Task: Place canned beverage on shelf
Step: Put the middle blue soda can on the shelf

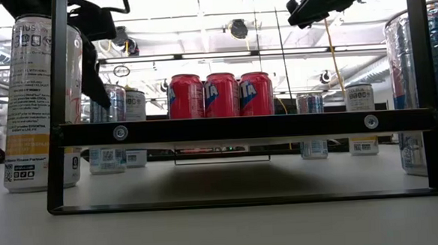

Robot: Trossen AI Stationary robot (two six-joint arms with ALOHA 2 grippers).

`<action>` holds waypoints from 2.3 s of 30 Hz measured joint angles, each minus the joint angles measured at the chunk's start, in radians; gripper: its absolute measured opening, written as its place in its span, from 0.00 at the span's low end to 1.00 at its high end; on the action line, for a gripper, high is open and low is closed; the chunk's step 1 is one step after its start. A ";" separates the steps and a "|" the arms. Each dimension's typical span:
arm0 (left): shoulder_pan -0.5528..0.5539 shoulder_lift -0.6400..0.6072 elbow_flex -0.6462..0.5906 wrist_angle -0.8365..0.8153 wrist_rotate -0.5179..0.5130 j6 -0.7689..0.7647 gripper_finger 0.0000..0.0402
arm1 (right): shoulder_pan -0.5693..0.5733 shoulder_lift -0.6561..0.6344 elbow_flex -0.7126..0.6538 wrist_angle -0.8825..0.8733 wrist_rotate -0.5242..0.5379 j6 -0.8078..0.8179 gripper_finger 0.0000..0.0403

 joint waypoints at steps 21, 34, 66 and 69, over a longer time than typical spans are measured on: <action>0.000 -0.015 0.000 0.024 0.037 0.035 0.87 | 0.000 0.000 0.000 0.001 0.000 0.000 0.11; 0.001 -0.015 0.000 0.021 0.036 0.036 0.77 | 0.000 0.000 0.000 0.001 0.000 -0.018 0.11; 0.001 -0.016 0.000 0.024 0.051 0.036 0.57 | 0.000 0.000 0.000 0.087 0.000 0.024 0.11; 0.001 -0.016 0.000 0.023 0.050 0.035 0.56 | 0.000 0.000 0.000 0.086 0.000 0.010 0.11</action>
